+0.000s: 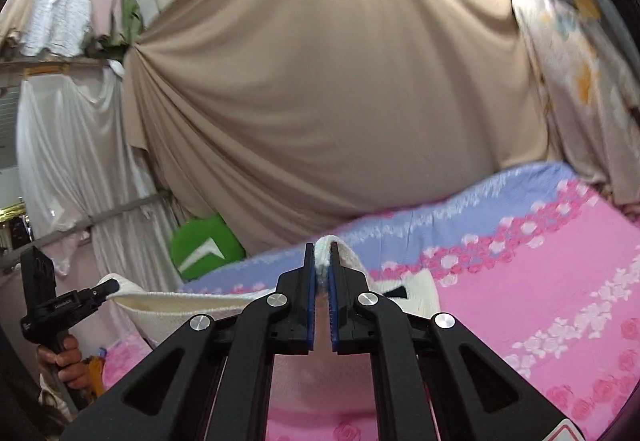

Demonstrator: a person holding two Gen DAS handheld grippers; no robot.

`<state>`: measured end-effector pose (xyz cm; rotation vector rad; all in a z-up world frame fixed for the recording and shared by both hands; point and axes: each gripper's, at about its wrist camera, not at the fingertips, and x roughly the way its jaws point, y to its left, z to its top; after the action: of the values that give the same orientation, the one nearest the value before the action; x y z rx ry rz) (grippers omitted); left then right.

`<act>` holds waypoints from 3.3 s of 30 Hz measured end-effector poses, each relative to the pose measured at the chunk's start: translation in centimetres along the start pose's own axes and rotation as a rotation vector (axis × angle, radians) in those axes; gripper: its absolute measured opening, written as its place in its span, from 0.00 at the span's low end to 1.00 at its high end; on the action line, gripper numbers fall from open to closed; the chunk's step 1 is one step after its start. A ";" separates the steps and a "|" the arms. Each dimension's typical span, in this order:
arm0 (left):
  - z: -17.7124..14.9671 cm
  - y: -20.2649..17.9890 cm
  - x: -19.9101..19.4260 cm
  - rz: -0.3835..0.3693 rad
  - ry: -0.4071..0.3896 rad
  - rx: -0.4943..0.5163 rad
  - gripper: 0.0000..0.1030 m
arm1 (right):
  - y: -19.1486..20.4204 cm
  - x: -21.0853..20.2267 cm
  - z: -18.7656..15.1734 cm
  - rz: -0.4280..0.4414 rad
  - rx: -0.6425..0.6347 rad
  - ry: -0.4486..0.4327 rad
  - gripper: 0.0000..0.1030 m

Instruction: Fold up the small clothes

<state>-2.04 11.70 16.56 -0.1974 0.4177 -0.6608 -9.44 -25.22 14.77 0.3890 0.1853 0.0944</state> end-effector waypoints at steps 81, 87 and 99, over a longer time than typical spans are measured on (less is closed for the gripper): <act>-6.0 13.1 22.1 0.212 0.437 -0.153 0.30 | -9.7 23.3 -8.4 -0.257 0.095 0.563 0.18; -3.9 13.5 19.9 0.251 0.317 -0.155 0.04 | -8.4 19.5 -5.0 -0.220 0.095 0.338 0.07; -4.9 15.4 21.2 0.331 0.385 -0.196 0.07 | -10.6 20.5 -6.1 -0.316 0.152 0.430 0.16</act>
<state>19.42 10.05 0.80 -0.1811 0.8663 -0.3275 10.00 -30.16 1.79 0.4829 0.6779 -0.1512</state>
